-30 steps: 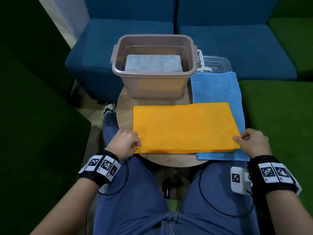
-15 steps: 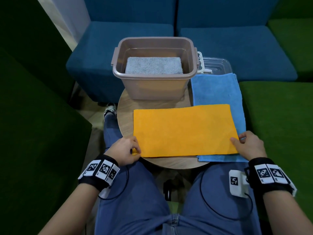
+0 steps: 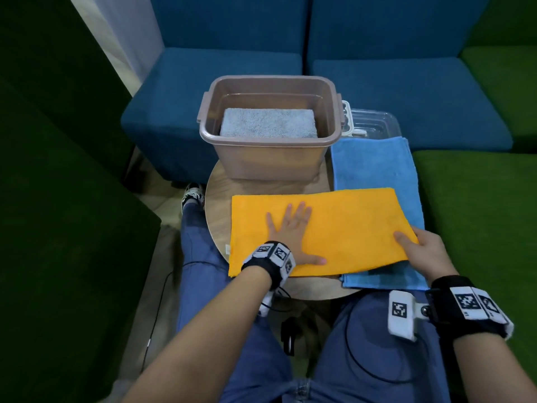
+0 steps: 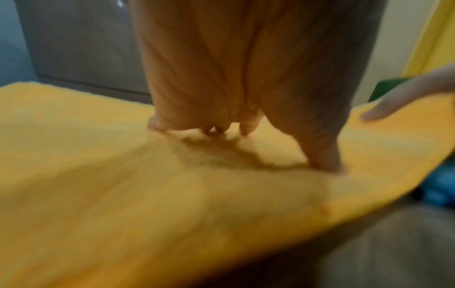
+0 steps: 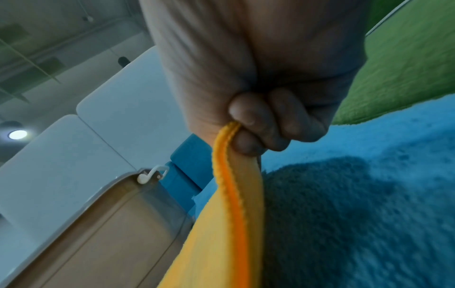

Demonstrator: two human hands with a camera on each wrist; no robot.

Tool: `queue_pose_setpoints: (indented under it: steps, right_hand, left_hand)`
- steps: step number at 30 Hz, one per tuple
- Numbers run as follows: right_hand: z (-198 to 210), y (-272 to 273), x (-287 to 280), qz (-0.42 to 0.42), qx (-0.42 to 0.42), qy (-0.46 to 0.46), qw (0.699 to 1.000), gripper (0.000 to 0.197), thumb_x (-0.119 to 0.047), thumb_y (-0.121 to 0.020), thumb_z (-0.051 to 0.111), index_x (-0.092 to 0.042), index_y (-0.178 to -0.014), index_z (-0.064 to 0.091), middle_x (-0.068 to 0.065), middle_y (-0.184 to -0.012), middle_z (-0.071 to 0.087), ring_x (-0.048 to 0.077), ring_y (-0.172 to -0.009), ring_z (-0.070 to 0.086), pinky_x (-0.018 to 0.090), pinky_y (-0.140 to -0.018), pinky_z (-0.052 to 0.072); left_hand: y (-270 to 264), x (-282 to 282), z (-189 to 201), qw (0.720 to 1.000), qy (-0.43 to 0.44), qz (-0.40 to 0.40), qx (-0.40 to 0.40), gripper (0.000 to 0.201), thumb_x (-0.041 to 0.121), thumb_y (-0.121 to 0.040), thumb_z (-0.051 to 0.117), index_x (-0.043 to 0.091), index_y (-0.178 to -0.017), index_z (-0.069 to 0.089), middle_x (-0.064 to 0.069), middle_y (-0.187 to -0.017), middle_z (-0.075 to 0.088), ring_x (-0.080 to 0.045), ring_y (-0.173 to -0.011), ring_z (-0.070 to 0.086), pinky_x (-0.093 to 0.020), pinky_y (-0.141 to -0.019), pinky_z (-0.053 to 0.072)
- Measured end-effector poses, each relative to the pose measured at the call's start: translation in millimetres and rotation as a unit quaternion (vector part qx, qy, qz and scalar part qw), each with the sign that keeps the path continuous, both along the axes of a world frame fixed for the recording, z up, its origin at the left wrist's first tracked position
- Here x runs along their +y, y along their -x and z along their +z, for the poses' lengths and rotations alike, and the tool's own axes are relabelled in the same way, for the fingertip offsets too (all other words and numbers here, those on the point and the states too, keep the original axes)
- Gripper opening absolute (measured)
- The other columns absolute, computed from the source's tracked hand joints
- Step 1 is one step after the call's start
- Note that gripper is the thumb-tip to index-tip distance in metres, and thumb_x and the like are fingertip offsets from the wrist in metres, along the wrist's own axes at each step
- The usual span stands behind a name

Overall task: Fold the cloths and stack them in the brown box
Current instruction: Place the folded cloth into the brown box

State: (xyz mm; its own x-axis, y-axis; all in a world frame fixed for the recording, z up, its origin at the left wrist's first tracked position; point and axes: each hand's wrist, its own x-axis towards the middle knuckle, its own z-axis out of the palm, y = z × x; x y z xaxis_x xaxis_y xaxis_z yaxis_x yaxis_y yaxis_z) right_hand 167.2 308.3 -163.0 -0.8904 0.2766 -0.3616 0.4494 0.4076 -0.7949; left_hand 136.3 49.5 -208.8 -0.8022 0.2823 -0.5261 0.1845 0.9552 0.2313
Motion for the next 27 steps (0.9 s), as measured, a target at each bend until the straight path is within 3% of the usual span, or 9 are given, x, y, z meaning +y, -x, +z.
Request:
queue_pose_setpoints:
  steps: [3, 6, 10, 16, 19, 21, 22, 24, 27]
  right_hand:
    - [15, -5, -8, -0.014, 0.022, 0.057, 0.998, 0.021, -0.016, -0.102, 0.048, -0.004, -0.113, 0.061, 0.003, -0.076, 0.059, -0.004, -0.053, 0.054, 0.012, -0.05, 0.041]
    - [28, -2, -37, 0.02, 0.048, 0.095, 0.994, 0.02, -0.021, -0.103, 0.044, -0.01, -0.11, 0.061, -0.008, -0.071, 0.055, -0.009, -0.044, 0.051, 0.006, -0.041, 0.035]
    - [34, 12, -99, 0.123, 0.061, 0.102, 0.985, 0.027, -0.025, -0.103, 0.045, -0.014, -0.121, 0.061, 0.0, -0.066, 0.056, 0.005, -0.047, 0.049, 0.017, -0.04, 0.039]
    - [7, 20, -192, 0.295, 0.041, 0.071, 0.952, 0.052, -0.029, -0.103, 0.044, -0.028, -0.153, 0.028, 0.017, -0.067, 0.048, 0.019, -0.05, 0.053, 0.03, -0.044, 0.049]
    - [-9, 15, -229, 0.361, 0.002, 0.028, 0.932, 0.058, -0.027, -0.103, 0.044, -0.027, -0.154, 0.017, -0.001, -0.064, 0.053, 0.01, -0.044, 0.057, 0.032, -0.053, 0.053]
    - [-22, 7, -245, 0.413, -0.027, -0.008, 0.91, 0.06, -0.027, -0.104, 0.042, -0.022, -0.156, 0.011, -0.001, -0.083, 0.062, 0.016, -0.063, 0.063, 0.028, -0.061, 0.048]
    - [-30, 3, -248, 0.434, -0.028, -0.036, 0.9, 0.061, -0.028, -0.103, 0.041, -0.02, -0.156, 0.01, -0.001, -0.084, 0.06, 0.019, -0.073, 0.059, 0.026, -0.06, 0.041]
    - [-40, 0, -244, 0.42, -0.012, -0.072, 0.905, 0.061, -0.028, -0.103, 0.042, -0.025, -0.156, 0.013, -0.009, -0.069, 0.046, 0.015, -0.068, 0.048, 0.025, -0.053, 0.031]
    - [-43, 8, -228, 0.382, -0.01, -0.106, 0.918, 0.057, -0.028, -0.101, 0.042, -0.039, -0.153, 0.02, -0.007, -0.065, 0.048, 0.013, -0.063, 0.048, 0.029, -0.052, 0.035]
  left_hand:
    - [4, -52, -1, 0.996, 0.02, 0.087, 0.014, 0.136, 0.096, -0.052, 0.047, 0.034, -0.146, -0.028, 0.007, -0.151, -0.04, -0.027, -0.14, -0.034, -0.066, -0.107, -0.02]
    - [3, -113, 4, 0.986, 0.035, 0.162, -0.013, 0.145, 0.097, -0.044, 0.052, 0.035, -0.143, -0.034, 0.004, -0.148, -0.043, -0.028, -0.138, -0.037, -0.064, -0.107, -0.02]
    - [-3, -151, 5, 0.989, -0.008, 0.142, -0.035, 0.156, 0.085, -0.042, 0.069, 0.03, -0.143, -0.036, 0.005, -0.148, -0.044, -0.022, -0.137, -0.039, -0.063, -0.111, -0.014]
    - [-3, -153, -2, 0.987, -0.071, 0.143, -0.029, 0.16, 0.069, -0.044, 0.083, 0.026, -0.144, -0.034, 0.007, -0.148, -0.044, -0.021, -0.134, -0.044, -0.058, -0.114, -0.006]
    - [-2, -155, 0, 0.984, -0.099, 0.145, -0.027, 0.157, 0.059, -0.048, 0.088, 0.018, -0.148, -0.026, 0.0, -0.153, -0.036, -0.026, -0.136, -0.04, -0.049, -0.118, -0.01]
    - [-1, -156, 1, 0.982, -0.113, 0.148, -0.032, 0.148, 0.045, -0.058, 0.089, 0.016, -0.148, -0.025, -0.001, -0.154, -0.035, -0.027, -0.137, -0.039, -0.047, -0.118, -0.009]
    - [0, -157, 0, 0.98, -0.123, 0.153, -0.039, 0.143, 0.039, -0.062, 0.088, 0.016, -0.148, -0.024, 0.0, -0.153, -0.036, -0.026, -0.137, -0.039, -0.046, -0.117, -0.008]
    - [1, -162, -1, 0.97, -0.162, 0.172, -0.061, 0.135, 0.032, -0.068, 0.085, 0.019, -0.149, -0.022, 0.004, -0.153, -0.037, -0.022, -0.137, -0.04, -0.044, -0.117, -0.007]
    - [3, -167, -1, 0.947, -0.232, 0.203, -0.087, 0.121, 0.016, -0.075, 0.079, 0.028, -0.152, -0.014, 0.007, -0.154, -0.034, -0.017, -0.137, -0.039, -0.047, -0.118, -0.01]
